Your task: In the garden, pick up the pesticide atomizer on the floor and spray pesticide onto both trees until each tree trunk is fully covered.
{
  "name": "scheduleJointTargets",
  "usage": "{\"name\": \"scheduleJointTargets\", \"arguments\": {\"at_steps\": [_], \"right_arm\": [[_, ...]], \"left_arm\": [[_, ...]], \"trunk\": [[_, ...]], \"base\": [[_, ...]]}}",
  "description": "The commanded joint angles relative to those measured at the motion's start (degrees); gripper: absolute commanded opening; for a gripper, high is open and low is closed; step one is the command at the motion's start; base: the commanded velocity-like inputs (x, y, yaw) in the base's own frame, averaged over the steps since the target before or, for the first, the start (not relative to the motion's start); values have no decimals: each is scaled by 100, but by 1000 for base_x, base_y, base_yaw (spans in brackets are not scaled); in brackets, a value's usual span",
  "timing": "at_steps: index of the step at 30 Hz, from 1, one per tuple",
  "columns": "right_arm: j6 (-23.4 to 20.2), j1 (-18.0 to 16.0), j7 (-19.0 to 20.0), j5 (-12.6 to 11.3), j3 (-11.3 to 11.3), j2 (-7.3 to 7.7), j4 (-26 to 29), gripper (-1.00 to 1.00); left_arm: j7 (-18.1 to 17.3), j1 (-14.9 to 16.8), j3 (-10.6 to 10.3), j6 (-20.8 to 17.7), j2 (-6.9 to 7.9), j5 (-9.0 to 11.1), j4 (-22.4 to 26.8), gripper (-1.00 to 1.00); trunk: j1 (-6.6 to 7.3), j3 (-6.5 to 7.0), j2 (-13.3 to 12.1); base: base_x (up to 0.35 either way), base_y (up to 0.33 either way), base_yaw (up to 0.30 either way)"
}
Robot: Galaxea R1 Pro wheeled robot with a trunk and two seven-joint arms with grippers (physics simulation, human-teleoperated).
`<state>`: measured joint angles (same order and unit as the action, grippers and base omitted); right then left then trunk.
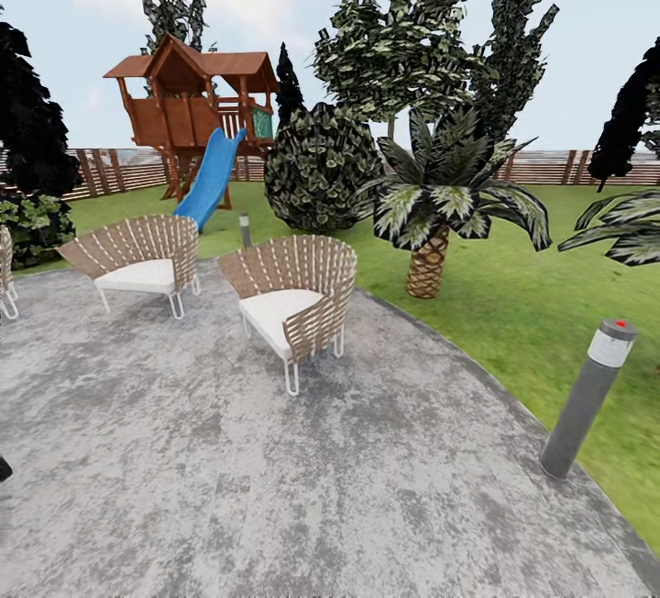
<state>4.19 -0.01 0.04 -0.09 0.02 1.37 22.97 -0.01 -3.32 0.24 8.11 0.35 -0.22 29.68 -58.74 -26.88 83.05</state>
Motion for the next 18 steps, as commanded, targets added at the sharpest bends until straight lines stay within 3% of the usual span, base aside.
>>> {"name": "scheduleJointTargets", "arguments": {"at_steps": [1,6,12,18], "right_arm": [[88,1,-1,-3,-1,11,114,100],[554,1,-11,-19,-17,28,273,100],[667,1,-7,9,5,31,143,100],[685,1,-7,6,6,30,73,100]], "left_arm": [[0,-2,2,16,66,-2,250,100],[-5,-2,6,48,262,15,586,100],[-8,-2,-9,366,295,5,269,100],[-8,-2,-7,447,298,4,130,100]], "trunk": [[1,-4,3],[1,-4,3],[1,-4,3],[1,-4,3]], "base": [[-157,135,0],[-155,132,0],[-234,118,0],[-266,200,-20]]}}
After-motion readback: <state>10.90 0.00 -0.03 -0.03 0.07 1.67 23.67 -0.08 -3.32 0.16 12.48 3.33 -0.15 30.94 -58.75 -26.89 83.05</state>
